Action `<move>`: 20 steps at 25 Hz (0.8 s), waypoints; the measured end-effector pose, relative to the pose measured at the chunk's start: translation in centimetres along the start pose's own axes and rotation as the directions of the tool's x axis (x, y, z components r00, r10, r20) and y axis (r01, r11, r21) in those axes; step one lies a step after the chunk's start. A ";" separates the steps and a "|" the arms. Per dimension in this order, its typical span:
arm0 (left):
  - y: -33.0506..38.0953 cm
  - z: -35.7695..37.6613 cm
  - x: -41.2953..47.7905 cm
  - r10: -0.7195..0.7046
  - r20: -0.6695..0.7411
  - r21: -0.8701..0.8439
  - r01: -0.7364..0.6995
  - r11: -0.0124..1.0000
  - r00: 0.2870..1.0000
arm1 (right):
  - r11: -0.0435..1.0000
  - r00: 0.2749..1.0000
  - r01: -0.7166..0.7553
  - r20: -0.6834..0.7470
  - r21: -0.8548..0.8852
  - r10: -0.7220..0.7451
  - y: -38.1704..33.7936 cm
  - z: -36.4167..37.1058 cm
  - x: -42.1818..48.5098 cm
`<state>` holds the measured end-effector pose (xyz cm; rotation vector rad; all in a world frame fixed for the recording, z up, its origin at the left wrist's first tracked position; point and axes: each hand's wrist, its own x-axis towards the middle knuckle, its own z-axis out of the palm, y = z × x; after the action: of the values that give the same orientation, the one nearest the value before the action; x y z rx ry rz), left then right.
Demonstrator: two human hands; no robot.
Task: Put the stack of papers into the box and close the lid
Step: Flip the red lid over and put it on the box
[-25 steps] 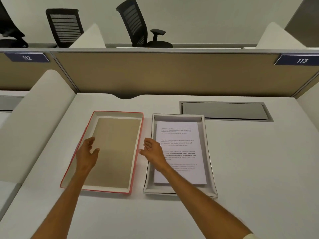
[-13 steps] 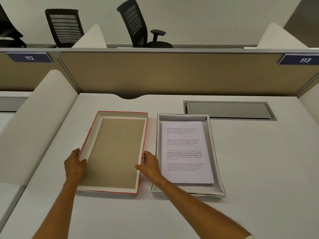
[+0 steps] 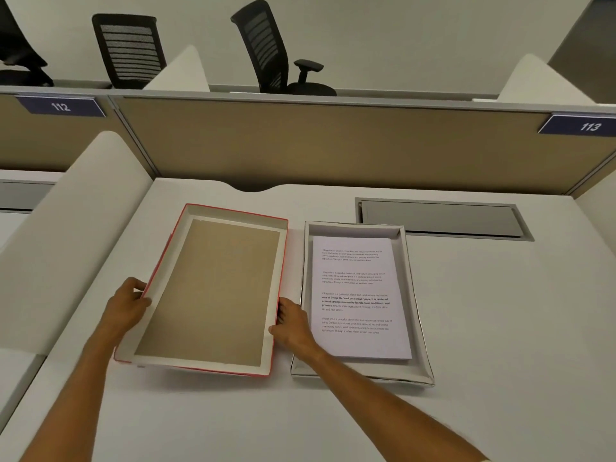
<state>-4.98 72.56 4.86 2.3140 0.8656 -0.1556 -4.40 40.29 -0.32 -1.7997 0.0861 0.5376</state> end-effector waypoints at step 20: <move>14.0 -1.4 -14.6 0.291 -0.332 -0.045 -0.323 0.945 0.897 | 0.970 0.971 0.205 0.097 0.134 -0.219 -17.9 -1.4 -1.3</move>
<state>-7.68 57.50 18.13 2.3814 0.6268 0.4054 0.78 44.10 16.52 -1.6320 -0.1463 0.4677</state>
